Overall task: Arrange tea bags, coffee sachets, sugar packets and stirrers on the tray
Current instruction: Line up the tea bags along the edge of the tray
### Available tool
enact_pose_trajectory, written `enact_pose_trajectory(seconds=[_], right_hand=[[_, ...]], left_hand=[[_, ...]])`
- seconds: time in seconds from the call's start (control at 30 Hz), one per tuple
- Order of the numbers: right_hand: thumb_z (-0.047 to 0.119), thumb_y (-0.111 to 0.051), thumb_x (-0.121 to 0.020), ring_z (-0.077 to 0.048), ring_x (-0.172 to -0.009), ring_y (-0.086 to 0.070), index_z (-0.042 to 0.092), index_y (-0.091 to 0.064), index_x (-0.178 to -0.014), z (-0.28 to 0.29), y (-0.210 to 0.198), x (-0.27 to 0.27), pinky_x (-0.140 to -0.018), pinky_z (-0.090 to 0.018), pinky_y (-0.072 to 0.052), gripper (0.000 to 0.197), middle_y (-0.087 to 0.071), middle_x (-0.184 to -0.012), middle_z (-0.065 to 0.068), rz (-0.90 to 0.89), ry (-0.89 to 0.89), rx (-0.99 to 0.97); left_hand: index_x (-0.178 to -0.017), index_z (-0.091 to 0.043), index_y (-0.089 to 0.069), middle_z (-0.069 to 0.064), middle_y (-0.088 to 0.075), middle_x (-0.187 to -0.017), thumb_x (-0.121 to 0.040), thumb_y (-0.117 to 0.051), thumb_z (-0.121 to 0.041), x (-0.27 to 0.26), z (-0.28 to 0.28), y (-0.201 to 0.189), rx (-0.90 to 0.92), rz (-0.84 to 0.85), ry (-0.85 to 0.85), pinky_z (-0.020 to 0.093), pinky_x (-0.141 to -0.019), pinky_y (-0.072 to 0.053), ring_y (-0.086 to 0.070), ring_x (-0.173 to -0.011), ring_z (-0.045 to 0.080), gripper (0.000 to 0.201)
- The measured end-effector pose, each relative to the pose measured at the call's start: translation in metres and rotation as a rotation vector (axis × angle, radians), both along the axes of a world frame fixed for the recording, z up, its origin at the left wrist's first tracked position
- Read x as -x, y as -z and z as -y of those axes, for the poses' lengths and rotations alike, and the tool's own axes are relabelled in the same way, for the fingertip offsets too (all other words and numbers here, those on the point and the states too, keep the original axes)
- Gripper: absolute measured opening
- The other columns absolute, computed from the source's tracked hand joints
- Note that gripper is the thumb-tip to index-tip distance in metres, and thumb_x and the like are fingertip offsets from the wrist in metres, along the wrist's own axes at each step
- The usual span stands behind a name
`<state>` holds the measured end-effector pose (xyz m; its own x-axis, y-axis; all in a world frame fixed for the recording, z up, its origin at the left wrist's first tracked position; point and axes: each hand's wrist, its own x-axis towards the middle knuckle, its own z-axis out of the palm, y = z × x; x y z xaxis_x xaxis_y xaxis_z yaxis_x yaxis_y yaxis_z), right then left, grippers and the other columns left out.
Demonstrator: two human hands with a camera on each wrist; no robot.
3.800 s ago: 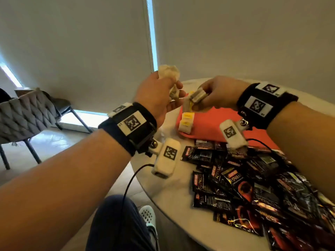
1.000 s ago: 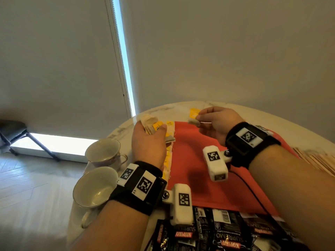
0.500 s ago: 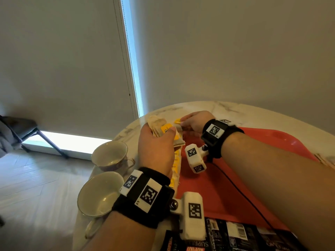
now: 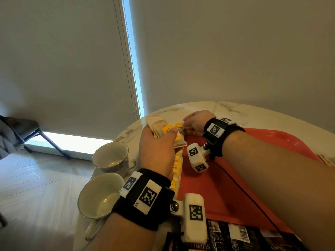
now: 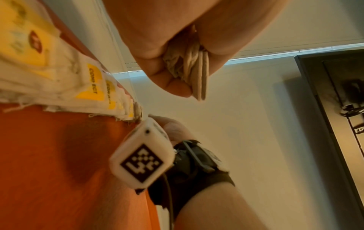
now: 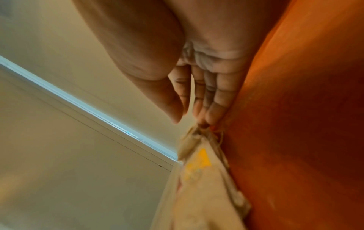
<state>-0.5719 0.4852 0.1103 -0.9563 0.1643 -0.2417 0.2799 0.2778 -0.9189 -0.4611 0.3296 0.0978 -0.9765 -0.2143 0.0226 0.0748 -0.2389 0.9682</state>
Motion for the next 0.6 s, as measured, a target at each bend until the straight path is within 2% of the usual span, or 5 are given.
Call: enact_pose_trajectory(seconds=[0.1,0.17,0.33,0.47,0.6], right_hand=[[0.016,-0.077,-0.085,-0.024,-0.089,-0.074,0.016,-0.072,-0.089,-0.003,-0.012,-0.015,-0.084,-0.041,-0.062,0.007,-0.076,-0.103,-0.010,-0.071,0.022,-0.012],[0.022,-0.078,-0.087,-0.020,-0.081,-0.071,0.016,-0.072,-0.085,0.001,-0.027,-0.038,-0.074,-0.037,-0.058,0.008,-0.074,-0.094,-0.006,-0.142,0.006,0.042],[0.042,-0.075,-0.087,-0.016,-0.069,-0.061,0.019,-0.072,-0.081,0.006,-0.053,-0.097,-0.068,-0.032,-0.047,0.024,-0.067,-0.077,0.000,-0.074,-0.266,0.208],[0.026,-0.076,-0.087,-0.013,-0.062,-0.061,0.020,-0.073,-0.076,0.007,-0.046,-0.106,-0.065,-0.032,-0.046,0.013,-0.065,-0.074,0.000,-0.123,-0.300,0.233],[0.013,-0.073,-0.089,-0.015,-0.063,-0.064,0.013,-0.070,-0.081,0.006,-0.041,-0.102,-0.071,-0.034,-0.052,0.008,-0.069,-0.073,-0.004,-0.207,-0.222,0.413]], left_hand=[[-0.107,-0.024,-0.071,0.007,-0.079,-0.101,-0.090,-0.077,-0.016,-0.001,-0.001,0.000,-0.039,0.000,0.036,0.058,-0.087,-0.063,-0.077,-0.095,0.031,0.019],[-0.109,-0.019,-0.070,0.012,-0.078,-0.103,-0.090,-0.078,-0.011,-0.003,-0.003,-0.003,-0.063,-0.008,0.058,0.059,-0.085,-0.063,-0.077,-0.095,0.034,0.022],[-0.116,-0.011,-0.069,0.013,-0.079,-0.104,-0.089,-0.081,-0.011,-0.009,-0.005,-0.006,-0.069,-0.105,0.104,0.054,-0.084,-0.063,-0.078,-0.095,0.034,0.030],[-0.114,-0.007,-0.068,0.016,-0.078,-0.101,-0.087,-0.082,-0.007,-0.011,-0.005,-0.008,-0.044,-0.145,0.166,0.044,-0.076,-0.061,-0.077,-0.092,0.035,0.031],[-0.113,-0.012,-0.069,0.014,-0.078,-0.101,-0.079,-0.089,-0.013,-0.010,-0.006,-0.007,0.027,-0.182,0.164,0.055,-0.083,-0.062,-0.077,-0.094,0.036,0.040]])
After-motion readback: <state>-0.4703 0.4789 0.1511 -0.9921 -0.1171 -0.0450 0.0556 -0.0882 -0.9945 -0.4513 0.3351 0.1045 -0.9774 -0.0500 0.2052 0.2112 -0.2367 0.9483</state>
